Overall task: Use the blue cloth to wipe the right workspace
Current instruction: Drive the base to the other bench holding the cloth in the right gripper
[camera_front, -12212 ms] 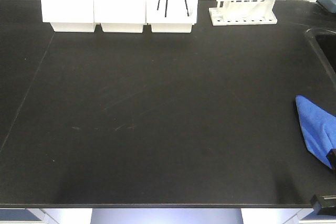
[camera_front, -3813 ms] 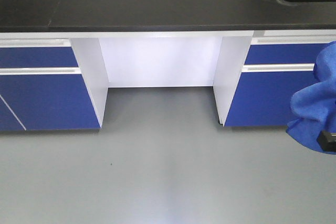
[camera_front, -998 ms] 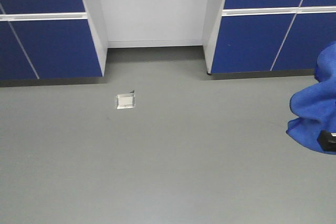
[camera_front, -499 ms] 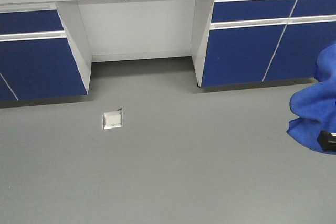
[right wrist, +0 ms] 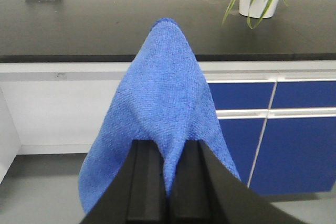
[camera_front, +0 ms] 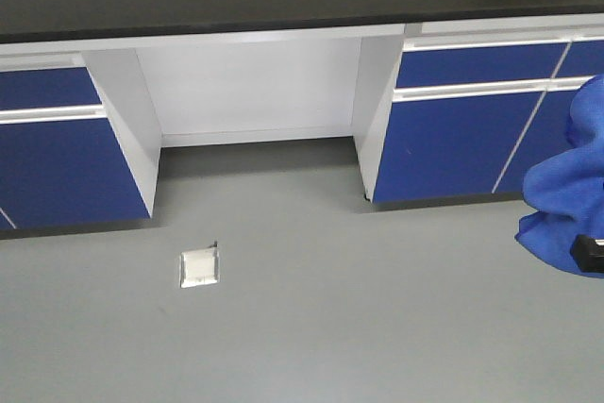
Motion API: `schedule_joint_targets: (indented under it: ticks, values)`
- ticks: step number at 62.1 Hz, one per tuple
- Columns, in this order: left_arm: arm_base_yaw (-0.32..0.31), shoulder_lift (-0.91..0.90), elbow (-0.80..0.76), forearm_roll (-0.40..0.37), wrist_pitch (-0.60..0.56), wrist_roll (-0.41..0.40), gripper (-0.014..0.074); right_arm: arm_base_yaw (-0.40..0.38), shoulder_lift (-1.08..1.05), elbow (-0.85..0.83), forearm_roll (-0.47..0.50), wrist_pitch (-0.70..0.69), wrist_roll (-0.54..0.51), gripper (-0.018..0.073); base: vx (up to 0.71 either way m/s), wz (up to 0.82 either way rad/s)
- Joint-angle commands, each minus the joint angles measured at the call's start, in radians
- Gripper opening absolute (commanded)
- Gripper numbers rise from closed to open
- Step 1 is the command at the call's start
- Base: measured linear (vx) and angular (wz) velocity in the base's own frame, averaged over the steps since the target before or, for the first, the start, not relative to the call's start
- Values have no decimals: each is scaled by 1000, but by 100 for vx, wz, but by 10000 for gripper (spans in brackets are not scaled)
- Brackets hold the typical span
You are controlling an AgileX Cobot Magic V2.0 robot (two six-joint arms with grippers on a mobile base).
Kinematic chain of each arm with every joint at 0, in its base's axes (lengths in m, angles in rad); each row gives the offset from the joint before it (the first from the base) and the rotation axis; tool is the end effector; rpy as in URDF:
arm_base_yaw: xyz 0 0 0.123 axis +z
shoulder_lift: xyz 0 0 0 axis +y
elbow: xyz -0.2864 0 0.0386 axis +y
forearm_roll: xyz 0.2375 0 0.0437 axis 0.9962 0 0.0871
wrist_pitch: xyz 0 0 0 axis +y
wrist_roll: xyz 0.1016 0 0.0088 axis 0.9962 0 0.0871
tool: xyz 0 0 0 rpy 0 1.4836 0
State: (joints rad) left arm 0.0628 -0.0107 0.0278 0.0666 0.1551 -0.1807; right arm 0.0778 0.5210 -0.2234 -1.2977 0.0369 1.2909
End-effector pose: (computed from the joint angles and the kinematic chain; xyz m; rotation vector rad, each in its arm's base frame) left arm 0.0528 0.0044 0.1895 -0.1547 1.6483 -0.0311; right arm 0.1101 0.0049 0.2489 -0.0501 1.7904 0.0192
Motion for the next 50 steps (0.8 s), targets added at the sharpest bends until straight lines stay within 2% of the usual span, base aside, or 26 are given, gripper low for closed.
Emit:
schedule_joint_targets:
  ticks: [1, 50]
  values:
    - [-3, -16, 31, 0, -83, -8, -6, -6, 1, -28, -14, -22, -5, -8, 38, 6]
    - [-3, -16, 31, 0, -83, -8, -6, -6, 1, -28, -14, -22, -5, -8, 39, 11]
